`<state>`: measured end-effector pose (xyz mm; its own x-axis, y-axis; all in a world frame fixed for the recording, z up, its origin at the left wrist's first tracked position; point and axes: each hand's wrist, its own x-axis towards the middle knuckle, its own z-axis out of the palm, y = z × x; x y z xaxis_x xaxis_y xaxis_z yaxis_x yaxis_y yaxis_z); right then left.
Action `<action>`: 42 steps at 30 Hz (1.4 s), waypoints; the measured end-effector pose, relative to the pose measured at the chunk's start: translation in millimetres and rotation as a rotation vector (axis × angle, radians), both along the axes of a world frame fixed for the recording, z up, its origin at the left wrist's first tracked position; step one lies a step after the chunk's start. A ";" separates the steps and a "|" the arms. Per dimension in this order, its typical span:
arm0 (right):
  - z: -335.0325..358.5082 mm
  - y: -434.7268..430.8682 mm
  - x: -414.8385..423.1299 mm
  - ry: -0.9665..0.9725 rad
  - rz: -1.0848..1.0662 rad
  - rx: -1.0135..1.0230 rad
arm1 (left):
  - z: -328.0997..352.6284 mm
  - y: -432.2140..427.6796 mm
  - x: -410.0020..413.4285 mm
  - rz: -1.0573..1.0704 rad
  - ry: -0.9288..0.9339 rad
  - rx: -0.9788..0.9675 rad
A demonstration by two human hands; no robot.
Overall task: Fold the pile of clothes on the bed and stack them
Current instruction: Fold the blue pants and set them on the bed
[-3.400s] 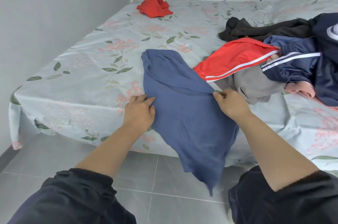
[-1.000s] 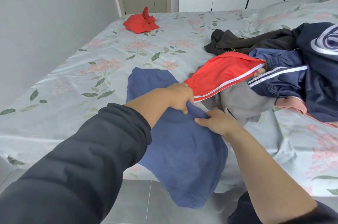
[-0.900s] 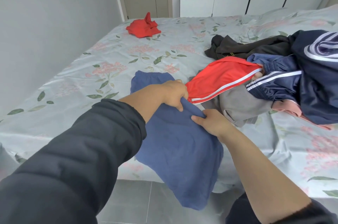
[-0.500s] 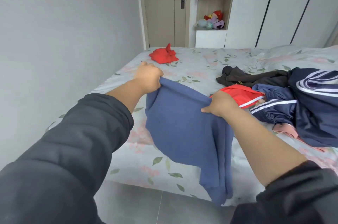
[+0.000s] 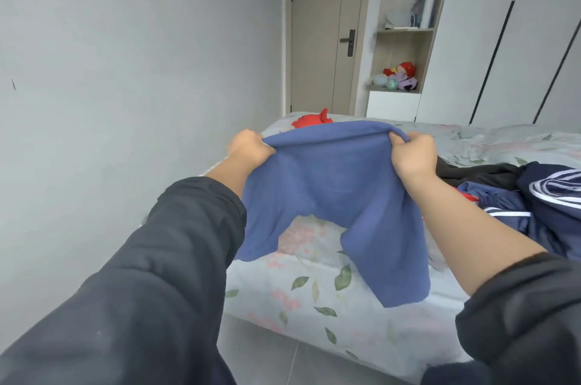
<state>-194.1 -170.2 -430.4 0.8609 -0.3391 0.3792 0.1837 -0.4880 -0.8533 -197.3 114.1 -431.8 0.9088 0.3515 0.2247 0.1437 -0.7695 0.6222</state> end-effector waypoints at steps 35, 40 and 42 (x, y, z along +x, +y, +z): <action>-224.6 12.8 87.2 0.541 0.196 -0.546 | -248.3 -56.5 46.6 -0.228 0.394 0.386; -239.0 -27.5 47.5 0.605 0.057 -0.683 | -244.4 -85.2 32.5 -0.288 0.359 0.238; -241.7 -40.4 36.3 0.645 0.044 -0.682 | -248.0 -90.2 27.0 -0.302 0.300 0.212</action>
